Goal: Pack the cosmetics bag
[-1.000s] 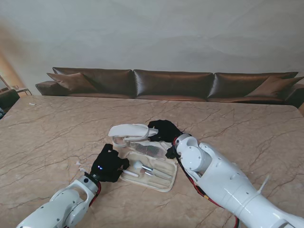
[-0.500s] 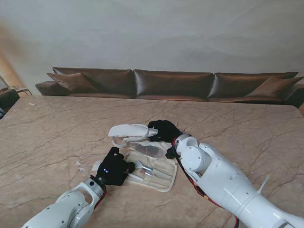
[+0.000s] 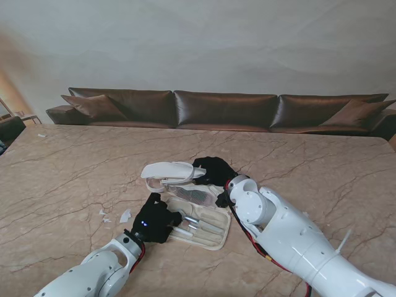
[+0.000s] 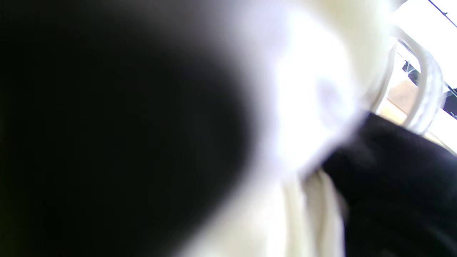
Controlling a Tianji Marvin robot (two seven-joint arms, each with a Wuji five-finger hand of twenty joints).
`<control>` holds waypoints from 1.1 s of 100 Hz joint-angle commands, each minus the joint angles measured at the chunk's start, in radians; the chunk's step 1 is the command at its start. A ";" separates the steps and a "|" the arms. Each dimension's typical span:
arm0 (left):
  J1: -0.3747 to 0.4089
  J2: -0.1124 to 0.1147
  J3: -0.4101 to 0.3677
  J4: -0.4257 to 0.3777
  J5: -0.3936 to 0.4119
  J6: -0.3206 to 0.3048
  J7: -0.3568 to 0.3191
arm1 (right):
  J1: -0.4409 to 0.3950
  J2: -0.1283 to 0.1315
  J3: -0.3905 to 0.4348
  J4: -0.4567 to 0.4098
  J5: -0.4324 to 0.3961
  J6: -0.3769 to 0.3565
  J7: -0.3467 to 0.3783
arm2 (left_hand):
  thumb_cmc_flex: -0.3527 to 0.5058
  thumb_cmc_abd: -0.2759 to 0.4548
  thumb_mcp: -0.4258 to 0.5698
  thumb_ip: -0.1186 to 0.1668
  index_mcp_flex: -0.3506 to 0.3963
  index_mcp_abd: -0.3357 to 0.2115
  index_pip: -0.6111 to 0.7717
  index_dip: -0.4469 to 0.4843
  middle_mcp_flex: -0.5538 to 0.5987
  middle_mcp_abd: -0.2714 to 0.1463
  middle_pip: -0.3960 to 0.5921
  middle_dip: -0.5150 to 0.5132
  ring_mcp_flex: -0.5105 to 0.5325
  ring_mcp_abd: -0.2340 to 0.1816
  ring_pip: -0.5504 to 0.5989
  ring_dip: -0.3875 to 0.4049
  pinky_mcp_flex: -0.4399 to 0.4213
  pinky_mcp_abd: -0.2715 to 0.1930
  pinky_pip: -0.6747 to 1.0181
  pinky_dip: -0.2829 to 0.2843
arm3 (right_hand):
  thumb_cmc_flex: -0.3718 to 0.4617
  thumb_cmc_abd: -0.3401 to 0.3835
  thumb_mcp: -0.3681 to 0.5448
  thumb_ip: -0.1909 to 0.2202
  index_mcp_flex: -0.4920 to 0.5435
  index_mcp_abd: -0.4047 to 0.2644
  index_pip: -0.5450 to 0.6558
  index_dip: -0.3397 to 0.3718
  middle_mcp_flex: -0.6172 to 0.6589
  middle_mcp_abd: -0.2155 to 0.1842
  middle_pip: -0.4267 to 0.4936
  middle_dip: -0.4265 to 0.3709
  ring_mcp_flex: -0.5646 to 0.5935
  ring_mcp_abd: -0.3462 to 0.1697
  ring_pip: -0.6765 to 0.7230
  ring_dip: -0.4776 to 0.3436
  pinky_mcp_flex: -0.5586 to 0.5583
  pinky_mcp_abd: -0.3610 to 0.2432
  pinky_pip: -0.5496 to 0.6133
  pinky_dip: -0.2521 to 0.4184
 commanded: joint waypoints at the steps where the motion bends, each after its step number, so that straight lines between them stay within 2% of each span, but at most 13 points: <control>1: 0.010 -0.008 0.009 0.004 0.001 -0.002 -0.002 | -0.018 -0.011 -0.009 -0.005 0.005 0.001 0.006 | 0.044 0.010 0.057 0.027 0.063 -0.060 0.088 0.007 0.065 -0.018 0.036 -0.009 0.014 0.015 0.014 0.014 -0.006 0.010 0.016 0.020 | 0.078 0.057 0.056 0.015 0.031 -0.128 0.083 -0.005 0.038 -0.020 0.026 -0.006 0.092 -0.047 0.074 0.010 0.051 -0.016 0.062 -0.004; 26: 0.009 -0.005 0.020 0.001 0.005 -0.021 -0.003 | -0.020 -0.011 -0.007 -0.004 0.006 0.004 0.005 | 0.044 0.011 0.056 0.024 0.061 -0.068 0.092 0.007 0.060 -0.023 0.037 -0.007 0.010 0.014 0.014 0.015 -0.008 0.008 0.011 0.023 | 0.079 0.058 0.056 0.015 0.031 -0.126 0.083 -0.006 0.037 -0.020 0.027 -0.006 0.092 -0.049 0.074 0.010 0.051 -0.016 0.062 -0.004; 54: 0.005 -0.011 0.042 0.011 -0.008 -0.022 0.028 | -0.019 -0.012 -0.010 -0.001 0.008 0.008 0.005 | 0.042 0.011 0.059 0.022 0.060 -0.066 0.093 0.006 0.062 -0.023 0.038 -0.010 0.015 0.016 0.022 0.020 -0.002 0.010 0.018 0.036 | 0.078 0.058 0.055 0.015 0.029 -0.127 0.082 -0.005 0.037 -0.019 0.027 -0.006 0.093 -0.048 0.075 0.010 0.051 -0.017 0.062 -0.005; 89: -0.018 -0.047 0.106 0.037 -0.070 0.014 0.103 | -0.021 -0.011 -0.009 -0.003 0.007 0.017 0.009 | 0.041 0.009 0.059 0.021 0.064 -0.033 0.095 -0.020 0.074 -0.011 0.032 -0.032 0.041 0.026 0.042 0.027 0.022 0.026 0.052 0.068 | 0.080 0.058 0.056 0.015 0.030 -0.126 0.083 -0.005 0.038 -0.018 0.028 -0.007 0.094 -0.050 0.075 0.010 0.053 -0.019 0.063 -0.006; 110: -0.036 -0.062 0.146 0.048 -0.098 0.005 0.125 | -0.021 -0.011 -0.009 -0.001 0.011 0.021 0.012 | 0.041 0.010 0.056 0.022 0.066 -0.021 0.097 -0.039 0.077 -0.008 0.027 -0.045 0.046 0.026 0.045 0.027 0.028 0.032 0.058 0.075 | 0.080 0.058 0.055 0.015 0.030 -0.126 0.083 -0.006 0.038 -0.018 0.028 -0.007 0.094 -0.050 0.076 0.010 0.053 -0.018 0.063 -0.006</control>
